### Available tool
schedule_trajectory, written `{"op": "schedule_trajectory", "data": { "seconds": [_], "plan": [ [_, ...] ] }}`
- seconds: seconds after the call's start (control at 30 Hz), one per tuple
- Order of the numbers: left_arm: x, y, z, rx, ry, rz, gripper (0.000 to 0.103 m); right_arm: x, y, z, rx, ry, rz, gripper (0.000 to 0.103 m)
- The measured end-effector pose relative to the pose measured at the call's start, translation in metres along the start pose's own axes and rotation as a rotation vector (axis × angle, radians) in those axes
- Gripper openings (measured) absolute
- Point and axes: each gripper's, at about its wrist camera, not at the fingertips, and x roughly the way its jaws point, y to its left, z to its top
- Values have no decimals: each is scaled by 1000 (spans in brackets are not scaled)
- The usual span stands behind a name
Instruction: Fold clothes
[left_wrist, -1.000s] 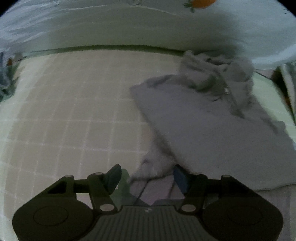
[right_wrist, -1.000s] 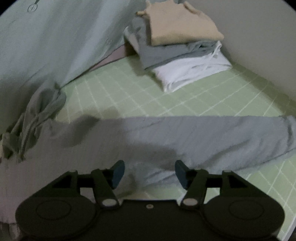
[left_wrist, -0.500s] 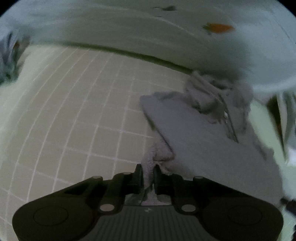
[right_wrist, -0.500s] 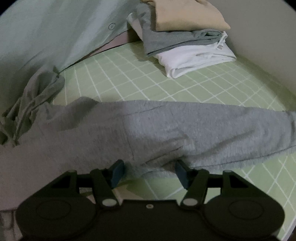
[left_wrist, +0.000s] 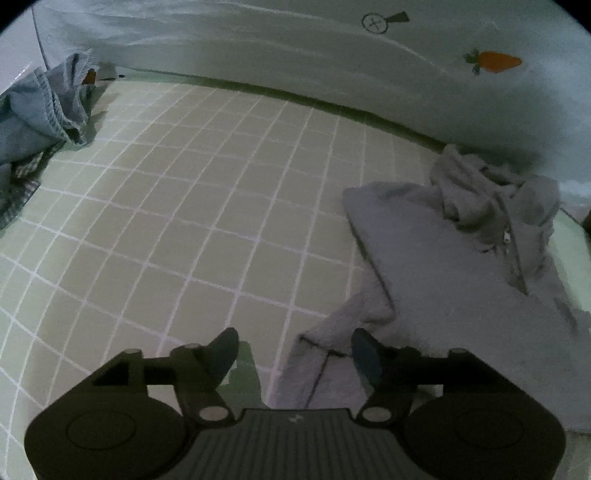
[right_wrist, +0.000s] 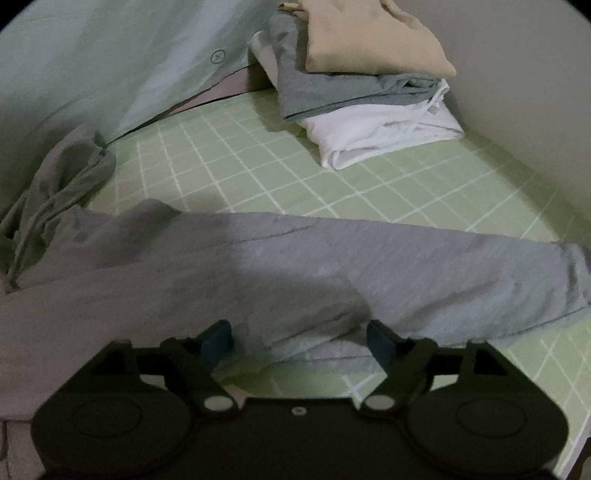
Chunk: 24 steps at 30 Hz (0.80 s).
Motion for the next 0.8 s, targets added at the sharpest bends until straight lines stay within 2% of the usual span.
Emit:
{"op": "schedule_trajectory", "data": {
  "seconds": [0.13,0.23,0.3,0.33,0.37,0.43,0.53,0.63,0.7,0.8],
  "plan": [
    [4,-3,-4,16,24,18,75,5,-4,2,22,8,-3,86],
    [7,-5,-7,24,40,29,76,8,-6,1,31,10,20,83],
    [7,-5,-9,26,44,35,76,6,-6,1,28,-6,72,60],
    [7,-5,-10,27,46,38,76,3,-6,1,22,-16,107,38],
    [6,-5,-11,28,47,38,76,0,-3,1,5,-31,119,21],
    [6,-5,-14,28,48,35,76,-7,3,2,-46,-69,121,7],
    [5,-5,-15,28,49,35,76,-21,9,7,-53,-116,166,6],
    [4,-5,-16,29,53,32,76,-31,24,9,-40,-128,240,6],
    [3,-4,-17,34,55,31,76,-36,39,9,-28,-119,313,6],
    [0,-1,-18,39,57,31,76,-41,75,4,-37,-92,471,6]
  ]
}}
